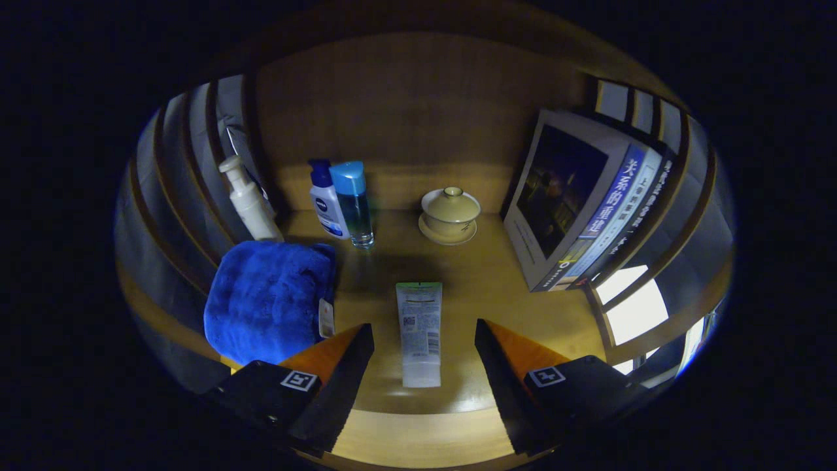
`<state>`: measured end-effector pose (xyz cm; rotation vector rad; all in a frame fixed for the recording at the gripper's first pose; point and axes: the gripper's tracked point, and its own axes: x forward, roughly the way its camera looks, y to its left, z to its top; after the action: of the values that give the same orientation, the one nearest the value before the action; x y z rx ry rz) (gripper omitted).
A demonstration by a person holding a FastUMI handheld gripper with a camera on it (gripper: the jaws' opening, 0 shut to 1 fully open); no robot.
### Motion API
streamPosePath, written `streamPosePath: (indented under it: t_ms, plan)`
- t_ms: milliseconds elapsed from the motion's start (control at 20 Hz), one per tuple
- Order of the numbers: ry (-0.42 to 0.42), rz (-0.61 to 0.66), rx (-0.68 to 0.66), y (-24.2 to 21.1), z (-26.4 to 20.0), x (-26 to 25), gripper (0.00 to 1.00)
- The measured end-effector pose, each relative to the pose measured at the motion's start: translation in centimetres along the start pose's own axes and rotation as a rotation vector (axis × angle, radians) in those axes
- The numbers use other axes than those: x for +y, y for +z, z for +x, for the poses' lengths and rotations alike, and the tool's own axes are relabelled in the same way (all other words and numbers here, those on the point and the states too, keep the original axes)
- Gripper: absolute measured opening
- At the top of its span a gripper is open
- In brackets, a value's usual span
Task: Pull open the drawer, take out the items inside it, and place them on the countertop above the cabinet.
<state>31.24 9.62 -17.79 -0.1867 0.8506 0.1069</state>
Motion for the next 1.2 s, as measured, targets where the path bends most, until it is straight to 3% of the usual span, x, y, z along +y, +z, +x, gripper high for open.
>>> streamPosePath:
  t_ms: [600, 1000, 1200]
  plan:
    - [-0.033, 0.032, -0.365, -2.2, -13.9, -3.2, 1.00]
    - [-0.052, 0.095, -0.575, -7.6, -20.8, -6.3, 1.00]
    - [-0.100, 0.112, -0.665, -11.1, -22.3, -8.2, 1.00]
